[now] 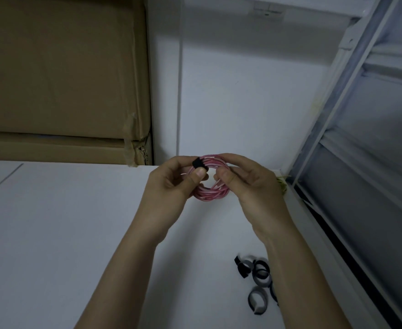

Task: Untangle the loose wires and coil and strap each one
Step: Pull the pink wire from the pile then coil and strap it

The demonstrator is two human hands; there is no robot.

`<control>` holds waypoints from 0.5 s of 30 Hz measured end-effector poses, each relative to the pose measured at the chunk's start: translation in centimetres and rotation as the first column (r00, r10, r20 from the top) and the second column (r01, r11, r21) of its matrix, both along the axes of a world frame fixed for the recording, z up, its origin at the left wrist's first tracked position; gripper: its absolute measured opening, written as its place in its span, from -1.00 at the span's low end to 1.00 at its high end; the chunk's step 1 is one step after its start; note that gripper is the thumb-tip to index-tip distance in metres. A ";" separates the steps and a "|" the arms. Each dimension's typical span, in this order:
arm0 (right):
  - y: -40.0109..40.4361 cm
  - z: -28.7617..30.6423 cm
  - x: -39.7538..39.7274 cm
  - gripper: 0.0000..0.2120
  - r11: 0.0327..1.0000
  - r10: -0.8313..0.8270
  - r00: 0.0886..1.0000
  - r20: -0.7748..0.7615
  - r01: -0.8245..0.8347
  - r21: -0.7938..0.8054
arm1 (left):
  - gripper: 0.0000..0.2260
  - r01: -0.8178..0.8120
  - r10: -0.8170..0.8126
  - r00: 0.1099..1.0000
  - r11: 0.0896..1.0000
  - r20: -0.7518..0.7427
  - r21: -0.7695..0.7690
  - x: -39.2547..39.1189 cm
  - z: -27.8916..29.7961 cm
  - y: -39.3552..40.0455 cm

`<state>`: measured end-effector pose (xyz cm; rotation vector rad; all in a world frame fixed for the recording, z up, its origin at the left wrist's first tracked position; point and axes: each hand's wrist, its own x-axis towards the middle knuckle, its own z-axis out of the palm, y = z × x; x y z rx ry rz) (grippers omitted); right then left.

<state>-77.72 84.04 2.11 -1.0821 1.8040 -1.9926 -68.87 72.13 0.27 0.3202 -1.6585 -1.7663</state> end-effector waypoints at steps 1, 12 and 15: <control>0.0 0.0 0.0 -0.70 1.000 0.005 1.000 -0.026 -0.005 0.011 | -0.86 -0.003 0.003 1.000 0.999 0.018 -0.033 0.1 0.0 -0.2; 1.4 -1.4 -1.0 -0.66 0.983 -0.001 0.998 -0.069 0.014 0.185 | -0.85 0.050 0.030 0.976 0.933 0.214 -0.357 -0.1 -0.8 -0.2; 2.7 -1.5 -0.9 -0.68 0.952 0.013 0.983 -0.185 0.044 0.304 | -0.86 0.199 -0.082 0.952 0.899 0.297 -0.391 0.3 -1.0 0.0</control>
